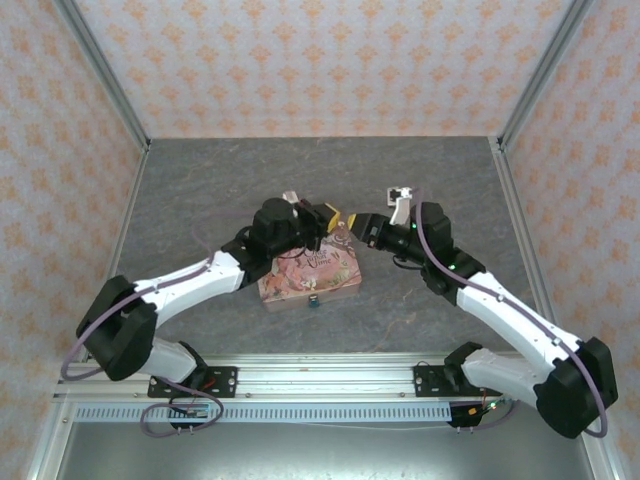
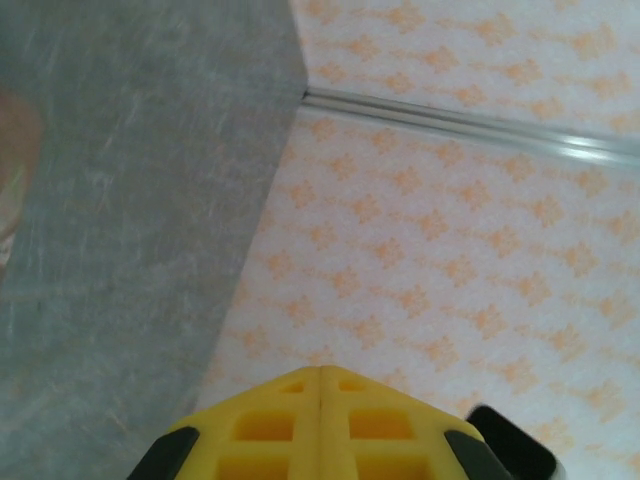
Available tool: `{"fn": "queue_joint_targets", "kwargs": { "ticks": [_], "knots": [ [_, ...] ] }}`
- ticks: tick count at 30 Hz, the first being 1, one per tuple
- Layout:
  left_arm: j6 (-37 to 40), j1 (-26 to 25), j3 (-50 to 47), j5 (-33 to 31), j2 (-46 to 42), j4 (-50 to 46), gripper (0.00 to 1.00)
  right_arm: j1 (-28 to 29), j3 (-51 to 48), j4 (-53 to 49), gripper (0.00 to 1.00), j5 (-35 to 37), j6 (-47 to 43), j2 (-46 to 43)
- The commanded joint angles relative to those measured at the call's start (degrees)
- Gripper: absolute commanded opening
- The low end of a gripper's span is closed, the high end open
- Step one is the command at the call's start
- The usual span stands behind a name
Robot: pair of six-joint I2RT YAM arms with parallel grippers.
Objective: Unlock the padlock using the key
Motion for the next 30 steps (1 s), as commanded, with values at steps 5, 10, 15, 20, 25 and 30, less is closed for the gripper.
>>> {"fn": "queue_joint_targets", "kwargs": {
  "ticks": [5,10,15,20,25,30],
  "knots": [
    [36.19,0.16,8.48,-2.84,-8.14,-12.43,0.00,-4.15,-6.30,21.05,0.45,-13.16,8.68,-2.03],
    [42.99,-0.15,7.52,-0.17,-9.71,-8.60,0.00,-3.86,-7.35,34.11,0.50,-17.94,14.42,0.24],
    [45.38,-0.45,7.46,1.75,-9.93,-6.23,0.00,-2.00,-5.07,34.05,0.53,-19.18,13.37,0.73],
    [45.35,-0.65,7.82,1.97,-9.59,-5.87,0.00,-0.01,-2.75,33.51,0.50,-19.01,13.03,3.47],
    [45.07,-0.76,7.73,2.07,-9.50,-5.69,0.00,0.56,-1.22,33.90,0.43,-18.80,12.92,4.99],
    [45.09,-0.83,7.56,1.91,-9.42,-5.61,0.00,0.87,0.03,33.77,0.35,-19.17,13.08,6.03]
  ]
}}
